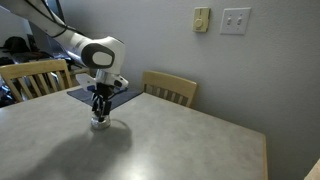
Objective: Take the lid off the container and put it on the table
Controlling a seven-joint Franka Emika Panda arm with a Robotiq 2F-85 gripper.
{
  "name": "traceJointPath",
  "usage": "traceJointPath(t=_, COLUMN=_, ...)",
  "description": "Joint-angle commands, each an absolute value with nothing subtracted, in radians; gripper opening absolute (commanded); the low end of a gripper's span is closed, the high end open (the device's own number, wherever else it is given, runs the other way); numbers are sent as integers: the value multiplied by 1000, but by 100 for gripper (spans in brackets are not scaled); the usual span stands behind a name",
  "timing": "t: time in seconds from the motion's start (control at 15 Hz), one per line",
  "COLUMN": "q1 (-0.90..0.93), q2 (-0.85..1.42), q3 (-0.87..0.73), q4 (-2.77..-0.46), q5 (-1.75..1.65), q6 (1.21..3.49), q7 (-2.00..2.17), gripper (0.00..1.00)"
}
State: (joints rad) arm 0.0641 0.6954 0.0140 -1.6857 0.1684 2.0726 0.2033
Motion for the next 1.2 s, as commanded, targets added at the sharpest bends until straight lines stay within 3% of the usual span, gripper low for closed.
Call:
traceJointPath(t=0.0, q1=83, q2=726, q3=6, q4=-1628, q5=133, q6=2028, q7=236, gripper=100)
traceJointPath(t=1.13, q1=121, q2=720, q3=-6, q4=-1647, q5=59, q6=2056, q7=291, gripper=100)
